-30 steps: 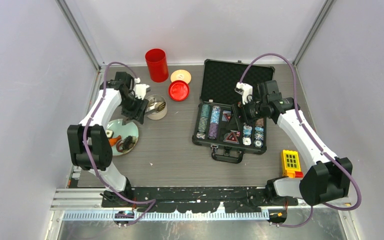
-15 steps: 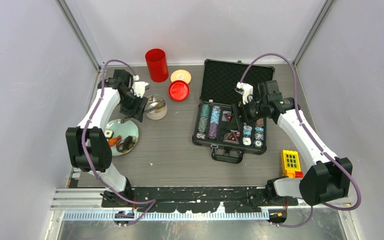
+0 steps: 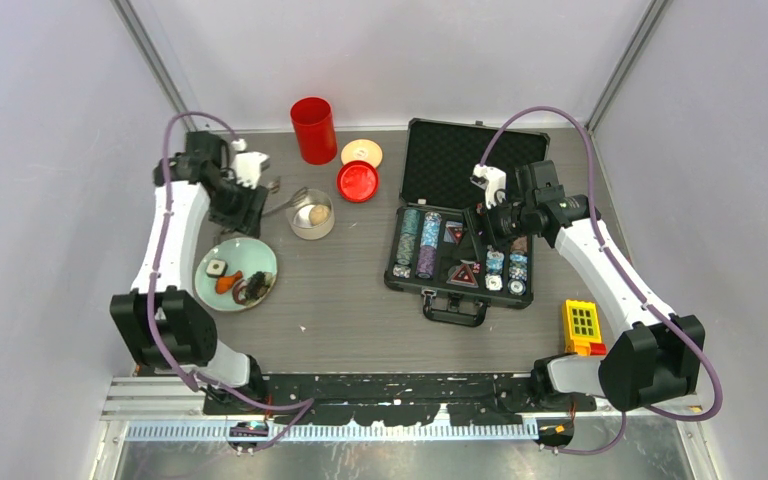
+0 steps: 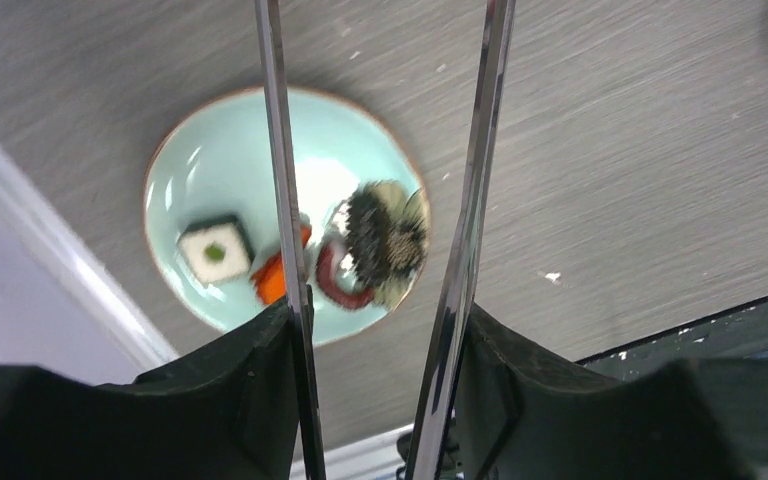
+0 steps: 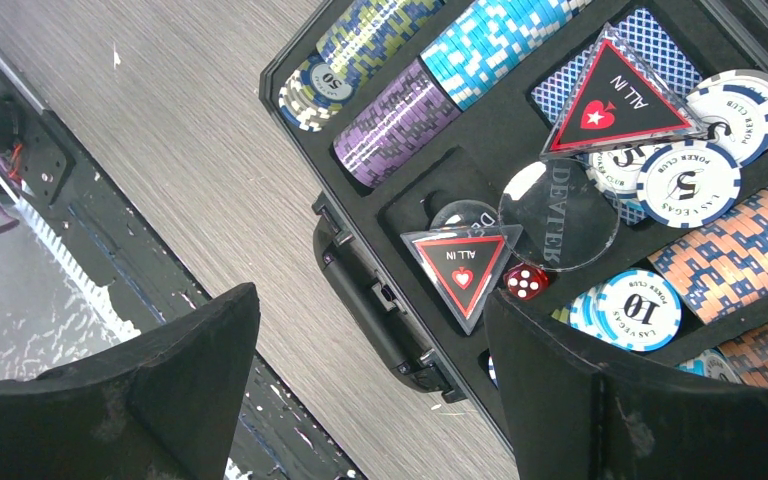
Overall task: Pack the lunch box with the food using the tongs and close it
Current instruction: Pick up the fake food from the plate.
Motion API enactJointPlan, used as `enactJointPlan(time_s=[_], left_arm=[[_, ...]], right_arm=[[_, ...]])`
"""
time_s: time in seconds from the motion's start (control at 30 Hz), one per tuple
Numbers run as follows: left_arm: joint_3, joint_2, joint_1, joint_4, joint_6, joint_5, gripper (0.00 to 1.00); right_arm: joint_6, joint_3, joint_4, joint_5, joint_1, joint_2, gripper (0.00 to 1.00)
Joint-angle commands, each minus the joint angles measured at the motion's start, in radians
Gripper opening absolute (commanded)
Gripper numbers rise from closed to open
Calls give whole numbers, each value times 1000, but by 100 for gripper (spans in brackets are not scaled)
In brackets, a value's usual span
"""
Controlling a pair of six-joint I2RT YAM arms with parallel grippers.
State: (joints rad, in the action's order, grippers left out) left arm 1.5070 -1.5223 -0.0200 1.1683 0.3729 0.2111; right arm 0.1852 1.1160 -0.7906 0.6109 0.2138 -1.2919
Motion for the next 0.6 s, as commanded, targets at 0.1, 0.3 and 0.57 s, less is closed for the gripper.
enactJointPlan(time_s=[0.1, 0.3, 0.57], left_arm=[[-55, 146, -240, 135, 151, 58, 52], [-124, 215, -394, 209, 251, 62, 52], [-217, 245, -529, 201, 330, 2, 51]], right_arm=[[19, 0, 8, 25, -4, 8, 87], [24, 7, -11, 40, -4, 11, 87], [44, 19, -43, 54, -5, 22, 87]])
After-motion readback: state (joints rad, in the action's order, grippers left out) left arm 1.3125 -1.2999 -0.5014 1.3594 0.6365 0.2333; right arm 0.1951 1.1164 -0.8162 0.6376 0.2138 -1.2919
